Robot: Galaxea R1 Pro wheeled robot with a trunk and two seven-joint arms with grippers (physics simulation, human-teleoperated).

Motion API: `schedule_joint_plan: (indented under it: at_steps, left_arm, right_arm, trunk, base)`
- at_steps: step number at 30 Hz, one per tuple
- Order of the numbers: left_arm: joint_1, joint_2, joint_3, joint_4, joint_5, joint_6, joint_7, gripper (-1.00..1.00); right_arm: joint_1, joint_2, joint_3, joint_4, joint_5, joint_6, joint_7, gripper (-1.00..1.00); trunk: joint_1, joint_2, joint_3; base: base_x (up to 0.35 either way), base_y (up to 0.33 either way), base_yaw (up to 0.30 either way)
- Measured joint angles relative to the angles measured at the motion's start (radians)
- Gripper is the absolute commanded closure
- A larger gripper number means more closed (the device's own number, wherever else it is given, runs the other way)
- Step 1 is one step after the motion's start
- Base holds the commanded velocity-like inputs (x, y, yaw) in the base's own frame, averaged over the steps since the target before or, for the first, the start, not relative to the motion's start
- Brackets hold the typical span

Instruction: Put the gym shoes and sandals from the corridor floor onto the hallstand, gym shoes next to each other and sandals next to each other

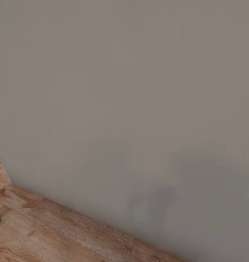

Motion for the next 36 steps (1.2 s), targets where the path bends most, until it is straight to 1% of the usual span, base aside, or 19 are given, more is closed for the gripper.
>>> schedule_joint_plan:
  at_steps: [5, 9, 15, 16, 17, 18, 29, 36]
  left_arm:
    - [-0.025, 0.024, 0.000, -0.028, 0.000, -0.028, 0.000, -1.00]
    - [-0.039, 0.024, 0.000, -0.051, 0.001, -0.050, 0.000, -1.00]
    - [-0.074, 0.010, 0.000, -0.085, 0.004, -0.084, 0.000, -1.00]
    - [-0.106, 0.009, 0.001, -0.115, 0.005, -0.246, 0.000, -1.00]
    - [-0.120, 0.009, 0.001, -0.282, 0.006, -0.253, 0.000, -1.00]
    - [-0.121, 0.007, 0.000, -0.294, 0.006, -0.254, -0.001, -1.00]
    - [-0.119, 0.004, 0.002, -0.289, 0.005, -0.255, -0.002, -1.00]
    - [-0.118, 0.005, 0.003, -0.290, 0.005, -0.255, -0.002, -1.00]
  right_arm:
    - [0.000, -0.028, -0.001, -0.028, 0.000, -0.028, -0.001, -1.00]
    - [-0.001, -0.051, -0.002, -0.051, -0.002, -0.050, -0.001, -1.00]
    - [-0.008, -0.085, 0.000, -0.085, -0.006, -0.084, -0.001, -1.00]
    - [-0.009, -0.101, -0.001, -0.134, -0.007, -0.197, -0.001, -1.00]
    - [-0.010, -0.100, 0.000, -0.289, -0.007, -0.203, 0.000, -1.00]
    - [-0.012, -0.099, 0.000, -0.363, -0.004, -0.208, 0.003, -1.00]
    - [-0.012, -0.097, 0.003, -0.368, 0.000, -0.218, 0.009, -1.00]
    - [-0.012, -0.096, 0.003, -0.366, 0.000, -0.218, 0.006, -1.00]
  trunk:
    - [0.000, 0.000, 0.000]
    - [0.000, 0.000, 0.000]
    - [0.000, 0.000, 0.000]
    - [0.000, 0.000, 0.000]
    - [0.000, 0.000, 0.000]
    - [0.000, 0.000, 0.000]
    - [0.000, 0.000, 0.000]
    - [0.000, 0.000, -0.003]
  base:
    - [0.000, 0.000, 0.000]
    - [0.000, 0.000, 0.000]
    - [0.000, 0.000, 0.000]
    - [0.000, 0.000, 0.000]
    - [0.000, 0.000, 0.000]
    - [0.000, 0.000, 0.000]
    - [0.000, 0.000, 0.008]
    - [0.000, 0.000, 0.166]
